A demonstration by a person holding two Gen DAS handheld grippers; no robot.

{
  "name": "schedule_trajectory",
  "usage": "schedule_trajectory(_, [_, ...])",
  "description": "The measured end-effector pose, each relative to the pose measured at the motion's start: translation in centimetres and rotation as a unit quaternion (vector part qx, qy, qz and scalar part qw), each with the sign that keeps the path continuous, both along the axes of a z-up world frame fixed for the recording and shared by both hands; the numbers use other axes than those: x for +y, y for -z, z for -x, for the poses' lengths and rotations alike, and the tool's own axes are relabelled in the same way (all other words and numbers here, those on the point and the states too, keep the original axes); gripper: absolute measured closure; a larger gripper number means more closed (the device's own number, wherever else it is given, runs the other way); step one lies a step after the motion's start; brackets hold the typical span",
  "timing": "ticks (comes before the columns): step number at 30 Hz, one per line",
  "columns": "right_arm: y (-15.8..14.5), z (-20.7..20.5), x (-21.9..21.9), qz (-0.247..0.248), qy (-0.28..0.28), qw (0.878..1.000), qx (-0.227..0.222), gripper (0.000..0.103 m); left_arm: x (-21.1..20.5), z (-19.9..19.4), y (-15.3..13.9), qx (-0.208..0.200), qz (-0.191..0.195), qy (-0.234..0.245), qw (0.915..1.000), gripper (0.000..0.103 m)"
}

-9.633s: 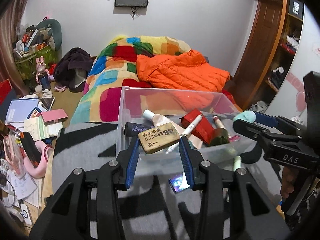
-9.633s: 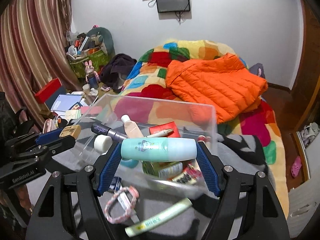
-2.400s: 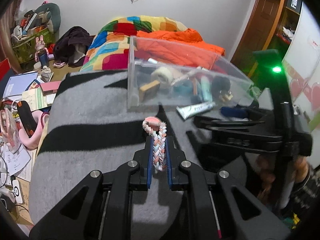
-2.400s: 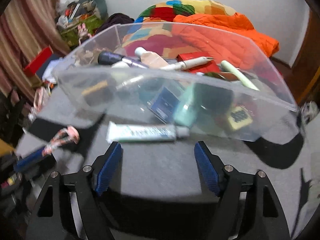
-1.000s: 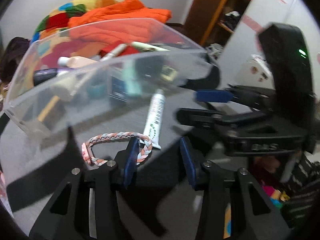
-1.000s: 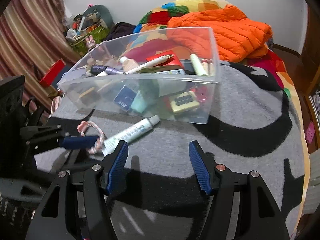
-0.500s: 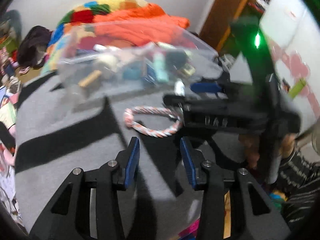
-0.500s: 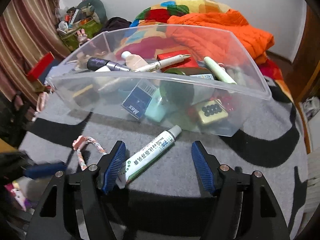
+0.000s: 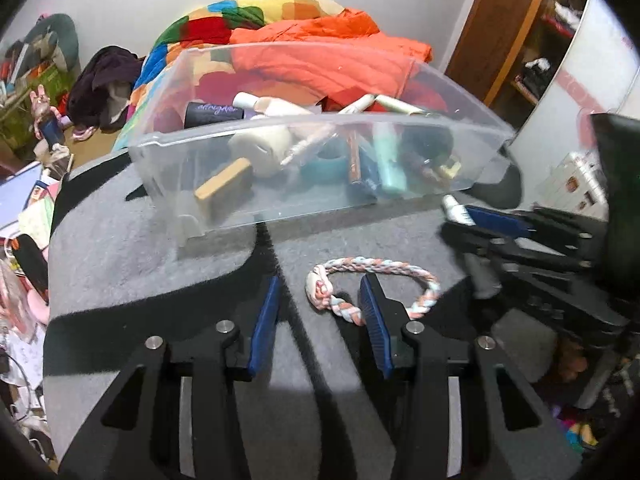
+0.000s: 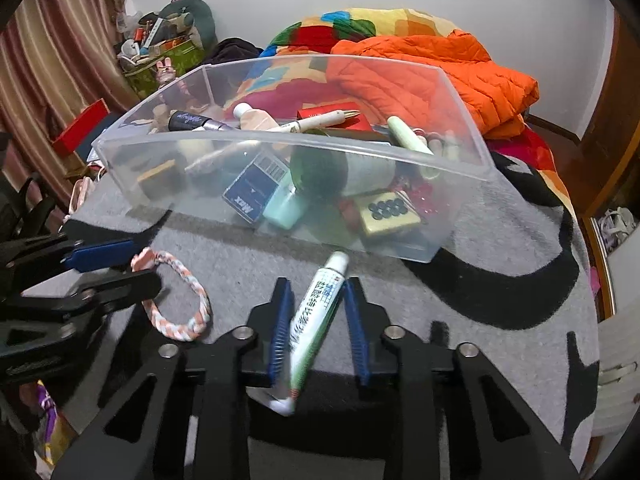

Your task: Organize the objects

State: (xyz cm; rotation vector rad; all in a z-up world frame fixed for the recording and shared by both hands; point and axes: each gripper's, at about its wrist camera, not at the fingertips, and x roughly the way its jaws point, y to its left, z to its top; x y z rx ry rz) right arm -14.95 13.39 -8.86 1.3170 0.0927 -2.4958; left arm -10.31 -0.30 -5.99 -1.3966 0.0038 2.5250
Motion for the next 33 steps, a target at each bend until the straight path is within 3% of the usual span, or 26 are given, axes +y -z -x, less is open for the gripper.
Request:
schedule_trajectory(3, [0.0,-0.5,0.8,0.009,-0.008,1.0,0.001,0.089,0.8,-0.2,0.4,0.027,0.043,0.003,0.9987,0.073])
schedule_trajectory(6, [0.0,-1.1,1.4,0.021,-0.012,1.0,0.003,0.089,1.0,-0.7,0.4,0.037,0.05,0.01,0.998,0.087])
schedule_trajectory(8, [-0.1,-1.6,1.7,0.023,-0.015,1.0,0.004,0.089,0.8,-0.8,0.3,0.038,0.047,0.006,0.9982,0.089])
schedule_trajectory(17, [-3.4,-3.2,2.1,0.063,-0.028,0.997,0.032,0.089,-0.2,-1.7,-1.8,0.053,-0.005,-0.016,0.9985,0.092])
schedule_trajectory(33, [-9.5,-1.0,2.6,0.088,-0.005,0.99,0.111,0.089,-0.2,-0.9,-9.5,0.149,-0.054,-0.033,0.9869,0.092])
